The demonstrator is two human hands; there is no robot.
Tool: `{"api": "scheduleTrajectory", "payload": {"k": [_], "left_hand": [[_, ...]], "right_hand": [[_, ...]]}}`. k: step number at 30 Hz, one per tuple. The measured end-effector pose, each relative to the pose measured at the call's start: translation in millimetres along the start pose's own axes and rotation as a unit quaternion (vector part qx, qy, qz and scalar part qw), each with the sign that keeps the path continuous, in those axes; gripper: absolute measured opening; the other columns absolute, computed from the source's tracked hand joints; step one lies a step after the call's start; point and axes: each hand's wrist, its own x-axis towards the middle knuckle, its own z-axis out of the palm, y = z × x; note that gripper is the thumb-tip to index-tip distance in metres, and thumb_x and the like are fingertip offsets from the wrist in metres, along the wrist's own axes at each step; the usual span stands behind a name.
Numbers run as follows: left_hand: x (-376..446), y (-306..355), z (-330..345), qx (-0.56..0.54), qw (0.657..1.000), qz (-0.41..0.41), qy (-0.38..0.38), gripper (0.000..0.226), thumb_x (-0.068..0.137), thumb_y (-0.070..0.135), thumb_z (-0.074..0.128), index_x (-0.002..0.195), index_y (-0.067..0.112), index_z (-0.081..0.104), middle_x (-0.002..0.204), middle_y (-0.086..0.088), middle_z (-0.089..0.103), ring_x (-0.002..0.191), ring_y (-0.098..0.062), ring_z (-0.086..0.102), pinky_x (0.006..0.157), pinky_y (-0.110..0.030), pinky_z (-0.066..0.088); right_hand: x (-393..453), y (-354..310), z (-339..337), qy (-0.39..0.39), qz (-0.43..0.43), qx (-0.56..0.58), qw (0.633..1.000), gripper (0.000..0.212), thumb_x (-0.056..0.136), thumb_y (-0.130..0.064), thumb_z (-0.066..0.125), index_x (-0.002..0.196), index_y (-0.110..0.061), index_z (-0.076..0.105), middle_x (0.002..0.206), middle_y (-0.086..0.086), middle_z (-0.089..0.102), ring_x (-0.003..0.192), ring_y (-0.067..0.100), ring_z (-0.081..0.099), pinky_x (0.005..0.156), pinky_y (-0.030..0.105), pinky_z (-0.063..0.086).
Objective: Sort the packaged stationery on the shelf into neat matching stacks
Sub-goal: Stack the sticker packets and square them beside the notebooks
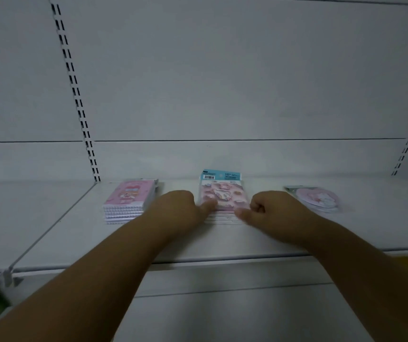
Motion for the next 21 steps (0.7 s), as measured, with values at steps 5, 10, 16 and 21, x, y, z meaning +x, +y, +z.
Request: {"api": "scheduleTrajectory", "payload": {"k": [5, 10, 16, 21], "left_hand": [[-14.3, -1.2, -0.4, 0.048, 0.998, 0.037, 0.023, 0.036, 0.084, 0.054, 0.059, 0.070, 0.021, 0.054, 0.069, 0.004, 0.056, 0.062, -0.010, 0.050, 0.051, -0.025, 0.034], [-14.6, -5.3, 5.5, 0.034, 0.996, 0.063, 0.047, 0.028, 0.087, 0.048, 0.058, 0.081, 0.021, 0.060, 0.075, 0.004, 0.059, 0.063, -0.009, 0.049, 0.053, -0.026, 0.035], [-13.3, -7.5, 9.2, 0.034, 0.994, 0.075, 0.066, 0.029, 0.089, 0.046, 0.056, 0.080, 0.020, 0.061, 0.075, 0.002, 0.061, 0.062, -0.011, 0.049, 0.052, -0.026, 0.033], [-13.9, -7.3, 10.9, 0.029, 0.994, 0.079, 0.069, 0.030, 0.089, 0.048, 0.054, 0.076, 0.022, 0.056, 0.067, 0.006, 0.053, 0.059, -0.007, 0.045, 0.049, -0.026, 0.030]], "right_hand": [[-5.3, -0.1, -3.6, -0.020, -0.039, 0.008, 0.999, 0.035, 0.079, -0.048, 0.068, 0.062, -0.022, 0.051, 0.064, -0.007, 0.051, 0.060, 0.005, 0.045, 0.051, 0.025, 0.029], [-6.7, -1.0, -1.0, -0.016, -0.064, -0.022, 0.998, 0.036, 0.086, -0.045, 0.062, 0.062, -0.024, 0.045, 0.062, -0.007, 0.047, 0.059, 0.004, 0.042, 0.052, 0.024, 0.027], [-11.4, -0.7, -2.6, -0.012, -0.081, -0.045, 0.996, 0.025, 0.089, -0.039, 0.059, 0.073, -0.020, 0.055, 0.069, -0.008, 0.050, 0.071, 0.014, 0.049, 0.061, 0.030, 0.033], [-9.5, -1.3, 1.6, -0.003, -0.084, -0.054, 0.995, 0.025, 0.092, -0.037, 0.054, 0.078, -0.017, 0.056, 0.071, -0.005, 0.051, 0.071, 0.015, 0.048, 0.059, 0.029, 0.031]]}}
